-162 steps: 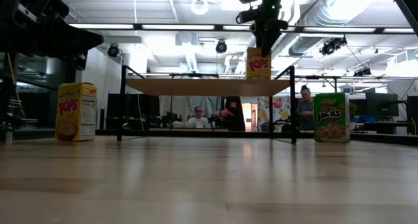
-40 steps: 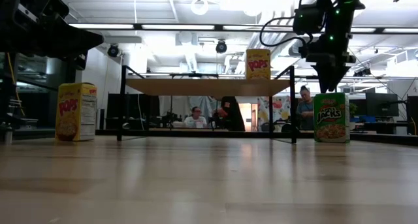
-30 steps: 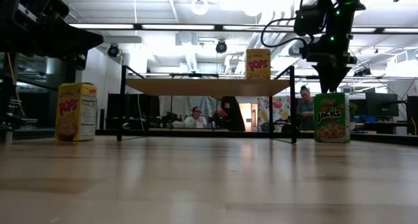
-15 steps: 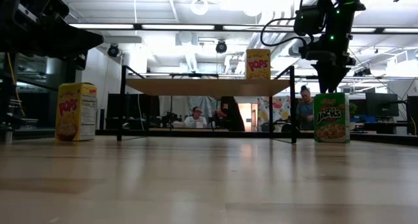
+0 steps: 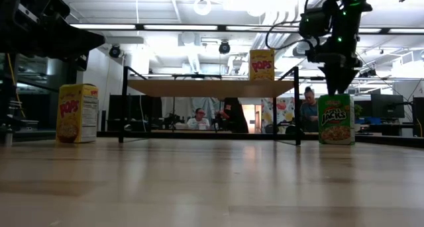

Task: Stack cereal on shelf
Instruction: Put the top green cereal box on the shelf

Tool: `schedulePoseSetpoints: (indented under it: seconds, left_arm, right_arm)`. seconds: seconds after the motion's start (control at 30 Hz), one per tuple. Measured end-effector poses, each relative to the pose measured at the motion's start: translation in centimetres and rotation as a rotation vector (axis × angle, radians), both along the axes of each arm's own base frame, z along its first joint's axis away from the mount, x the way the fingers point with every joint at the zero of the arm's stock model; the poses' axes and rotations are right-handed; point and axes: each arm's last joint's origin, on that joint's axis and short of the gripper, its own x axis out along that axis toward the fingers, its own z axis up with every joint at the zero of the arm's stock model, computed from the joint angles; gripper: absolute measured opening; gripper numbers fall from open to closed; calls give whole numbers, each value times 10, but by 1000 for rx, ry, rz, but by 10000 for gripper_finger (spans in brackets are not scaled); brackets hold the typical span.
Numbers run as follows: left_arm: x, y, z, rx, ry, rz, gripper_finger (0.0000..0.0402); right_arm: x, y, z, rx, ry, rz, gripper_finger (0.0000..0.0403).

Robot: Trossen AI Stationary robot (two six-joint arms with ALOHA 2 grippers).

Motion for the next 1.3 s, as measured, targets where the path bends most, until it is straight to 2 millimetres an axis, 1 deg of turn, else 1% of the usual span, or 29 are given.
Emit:
schedulePoseSetpoints:
  seconds: [0.1, 0.2, 0.37, 0.47, 0.57, 0.83, 0.97, 1.13, 1.3]
  left_arm:
    - [0, 0, 0, 0, 0, 0, 0]
    - [0, 0, 0, 0, 0, 0, 0]
    - [0, 0, 0, 0, 0, 0, 0]
    - [0, 0, 0, 0, 0, 0, 0]
    - [0, 0, 0, 0, 0, 1, 0]
    - [0, 0, 0, 0, 0, 0, 0]
    - [0, 0, 0, 0, 0, 0, 0]
    - [0, 0, 0, 0, 0, 0, 0]
    - [0, 0, 0, 0, 0, 1, 0]
  right_arm:
    - [-3, 3, -13, 26, 34, 16, 313]
    - [-4, 3, -20, 27, 41, 26, 313]
    - [0, 0, -19, -3, -15, 29, 311]
    - [2, -2, -19, -17, -31, 30, 303]
    - [2, -2, -19, -19, -26, 28, 285]
    - [1, -2, -19, -41, -6, 13, 206]
    - [1, -2, -19, -47, 0, 10, 177]
    - [1, -2, -19, -45, -3, -7, 158]
    - [1, -2, -19, -44, -8, -26, 154]
